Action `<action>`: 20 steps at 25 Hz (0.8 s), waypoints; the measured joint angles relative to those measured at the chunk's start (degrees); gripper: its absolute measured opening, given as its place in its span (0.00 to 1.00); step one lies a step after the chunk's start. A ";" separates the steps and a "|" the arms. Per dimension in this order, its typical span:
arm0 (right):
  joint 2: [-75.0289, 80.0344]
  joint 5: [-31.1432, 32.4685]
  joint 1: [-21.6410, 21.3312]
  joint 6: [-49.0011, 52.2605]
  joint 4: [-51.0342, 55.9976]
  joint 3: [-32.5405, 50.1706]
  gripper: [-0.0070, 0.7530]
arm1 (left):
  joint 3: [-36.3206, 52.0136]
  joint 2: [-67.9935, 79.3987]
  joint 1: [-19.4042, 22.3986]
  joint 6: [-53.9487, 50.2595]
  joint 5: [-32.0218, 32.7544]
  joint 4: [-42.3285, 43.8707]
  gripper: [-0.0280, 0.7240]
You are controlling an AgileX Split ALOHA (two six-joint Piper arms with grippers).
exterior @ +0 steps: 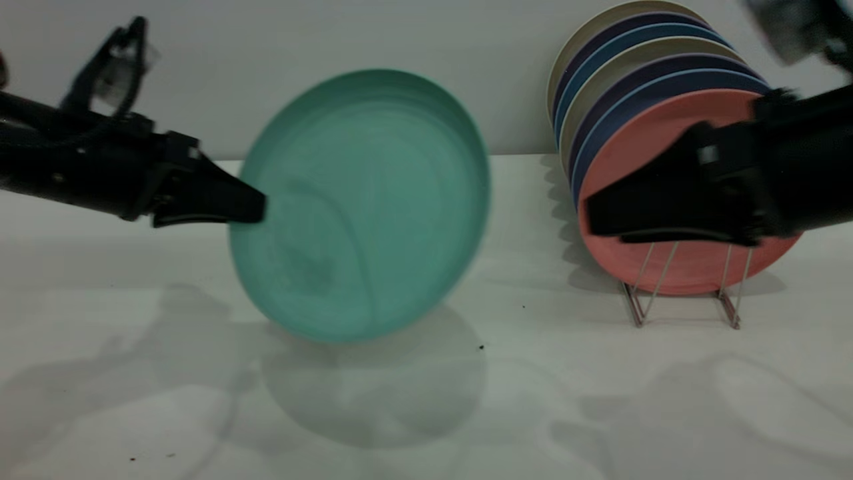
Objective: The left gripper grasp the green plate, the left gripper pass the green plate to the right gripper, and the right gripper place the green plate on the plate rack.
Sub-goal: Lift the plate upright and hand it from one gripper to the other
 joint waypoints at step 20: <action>5.81 -3.09 3.19 1.99 0.19 -7.28 0.58 | 0.00 0.00 -6.84 -2.57 -0.13 -1.96 0.06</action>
